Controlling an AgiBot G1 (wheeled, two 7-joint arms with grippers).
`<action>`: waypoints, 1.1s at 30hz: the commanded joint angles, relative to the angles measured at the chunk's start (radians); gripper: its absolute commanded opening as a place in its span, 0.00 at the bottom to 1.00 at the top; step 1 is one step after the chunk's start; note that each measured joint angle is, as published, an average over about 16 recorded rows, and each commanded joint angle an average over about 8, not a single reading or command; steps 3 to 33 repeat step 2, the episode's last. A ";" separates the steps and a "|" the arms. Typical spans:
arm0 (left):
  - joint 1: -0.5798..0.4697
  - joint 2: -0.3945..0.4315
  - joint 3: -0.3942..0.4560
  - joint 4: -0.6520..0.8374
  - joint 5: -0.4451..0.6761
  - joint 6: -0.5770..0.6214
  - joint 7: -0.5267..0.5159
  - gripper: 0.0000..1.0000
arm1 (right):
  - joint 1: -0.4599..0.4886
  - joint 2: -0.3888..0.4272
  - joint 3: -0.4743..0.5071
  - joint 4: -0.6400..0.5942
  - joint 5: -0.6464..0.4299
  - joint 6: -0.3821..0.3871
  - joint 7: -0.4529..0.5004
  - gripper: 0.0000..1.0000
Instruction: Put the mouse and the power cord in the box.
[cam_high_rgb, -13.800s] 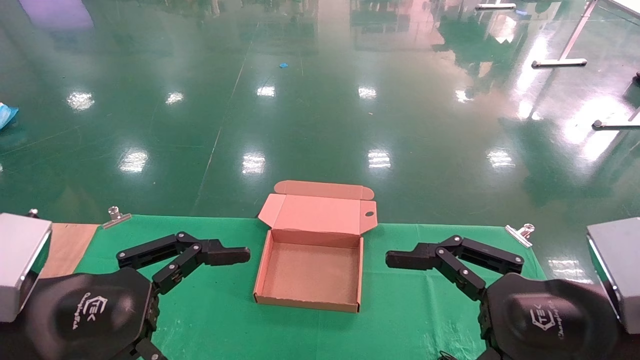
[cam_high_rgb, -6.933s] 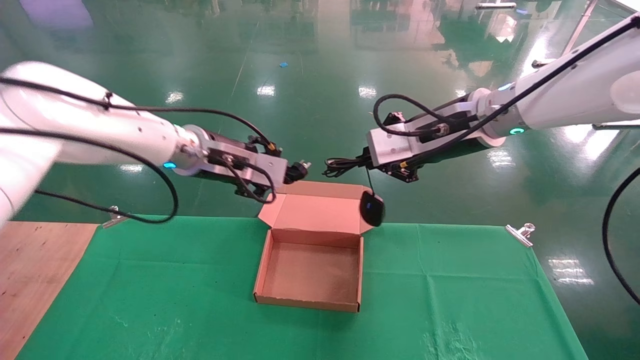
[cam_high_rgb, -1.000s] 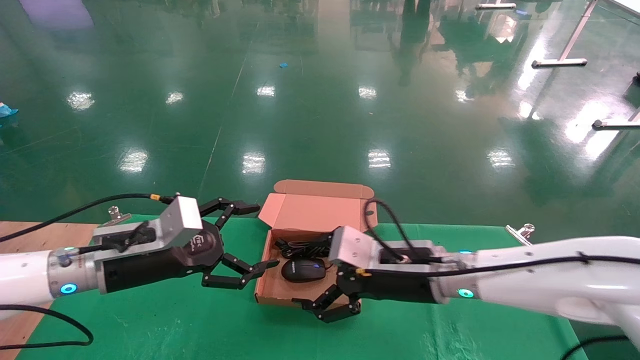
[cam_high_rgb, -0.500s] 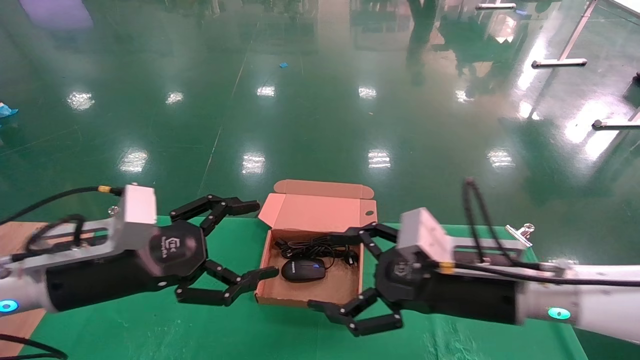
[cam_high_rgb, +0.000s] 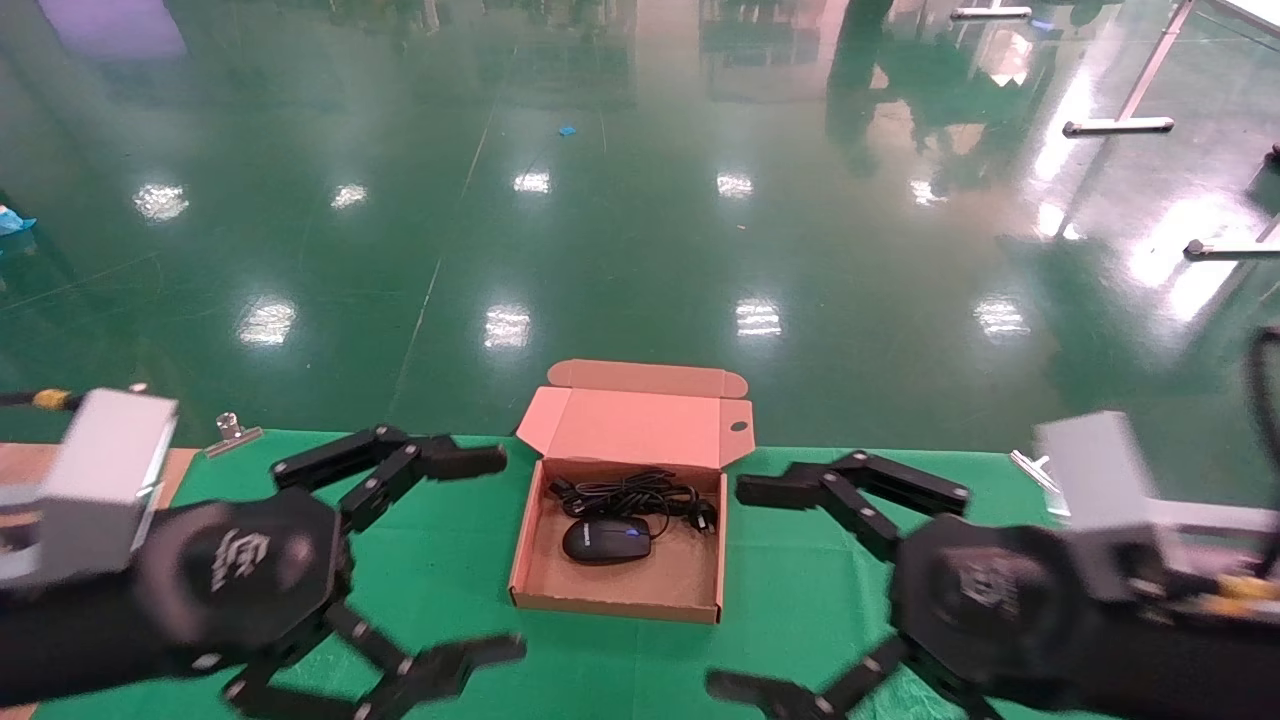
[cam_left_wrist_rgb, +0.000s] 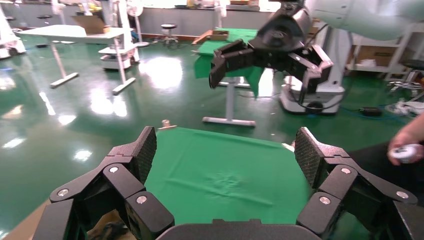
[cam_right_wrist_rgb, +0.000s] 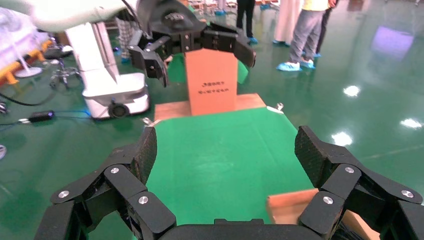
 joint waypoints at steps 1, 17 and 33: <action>0.031 -0.028 -0.046 -0.072 -0.007 0.022 -0.063 1.00 | -0.034 0.044 0.061 0.041 0.037 -0.048 0.030 1.00; 0.036 -0.032 -0.053 -0.082 -0.007 0.025 -0.072 1.00 | -0.039 0.051 0.070 0.047 0.042 -0.055 0.034 1.00; 0.036 -0.032 -0.053 -0.082 -0.007 0.025 -0.072 1.00 | -0.039 0.051 0.070 0.047 0.042 -0.055 0.034 1.00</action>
